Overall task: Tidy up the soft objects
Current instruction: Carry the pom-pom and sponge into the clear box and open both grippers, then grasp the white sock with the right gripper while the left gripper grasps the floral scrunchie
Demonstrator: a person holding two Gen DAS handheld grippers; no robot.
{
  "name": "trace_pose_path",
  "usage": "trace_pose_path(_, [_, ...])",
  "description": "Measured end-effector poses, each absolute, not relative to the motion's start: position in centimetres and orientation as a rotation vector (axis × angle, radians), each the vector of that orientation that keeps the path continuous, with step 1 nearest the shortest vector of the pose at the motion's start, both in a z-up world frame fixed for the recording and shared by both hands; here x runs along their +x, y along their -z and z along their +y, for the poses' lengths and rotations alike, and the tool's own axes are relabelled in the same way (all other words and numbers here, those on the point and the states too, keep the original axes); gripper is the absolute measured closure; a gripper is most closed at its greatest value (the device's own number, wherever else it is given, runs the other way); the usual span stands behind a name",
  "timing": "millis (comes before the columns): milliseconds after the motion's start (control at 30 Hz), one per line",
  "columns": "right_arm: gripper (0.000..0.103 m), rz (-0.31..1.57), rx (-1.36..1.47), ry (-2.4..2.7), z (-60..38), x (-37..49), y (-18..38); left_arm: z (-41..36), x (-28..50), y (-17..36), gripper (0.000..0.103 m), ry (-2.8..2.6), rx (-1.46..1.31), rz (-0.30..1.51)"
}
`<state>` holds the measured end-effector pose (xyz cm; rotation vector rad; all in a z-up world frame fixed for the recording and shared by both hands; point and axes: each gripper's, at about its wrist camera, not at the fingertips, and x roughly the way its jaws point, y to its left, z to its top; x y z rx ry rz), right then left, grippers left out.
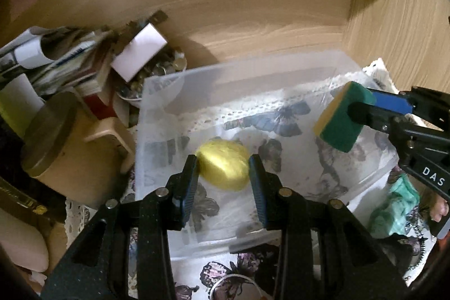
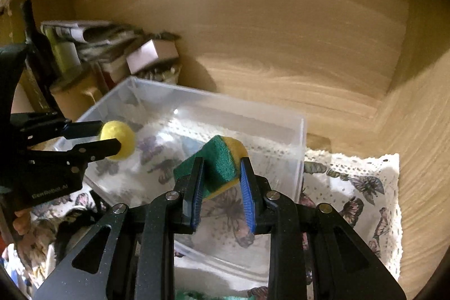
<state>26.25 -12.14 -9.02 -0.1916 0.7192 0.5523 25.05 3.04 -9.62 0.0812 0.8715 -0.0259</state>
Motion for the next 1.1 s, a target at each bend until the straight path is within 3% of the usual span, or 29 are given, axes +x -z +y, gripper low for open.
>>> trace_pose_path(100, [0.078,0.743,-0.198,-0.556,-11.9,26.6,9.6,3.0,25.2,9.7,0.066,0.029,0.074,0.879])
trace_pose_path(300, [0.074,0.749,-0.210,-0.555,-11.5,26.7,9.9,2.9,24.7,8.9,0.044,0.012,0.085,0.842])
trace_pose_path(567, [0.056,0.675,-0.200,-0.554,-12.4,25.1,8.2,3.0,22.4,6.1,0.032,-0.001,0.077,0.742])
trace_pose_path(733, [0.045,0.593,-0.185,-0.545,-13.6,22.8,6.2,2.9,19.4,3.6,0.014,-0.007,0.070,0.646])
trace_pose_path(833, [0.033,0.543,-0.177,-0.543,-14.5,21.1,5.0,3.1,17.5,2.3,0.003,-0.026,0.068,0.588])
trace_pose_path(967, [0.021,0.475,-0.174,-0.534,-15.5,18.8,3.8,3.5,14.5,1.0,0.001,-0.026,0.058,0.535])
trace_pose_path(1100, [0.020,0.438,-0.173,-0.539,-16.5,16.9,3.1,3.9,12.4,0.7,0.000,-0.012,0.032,0.530])
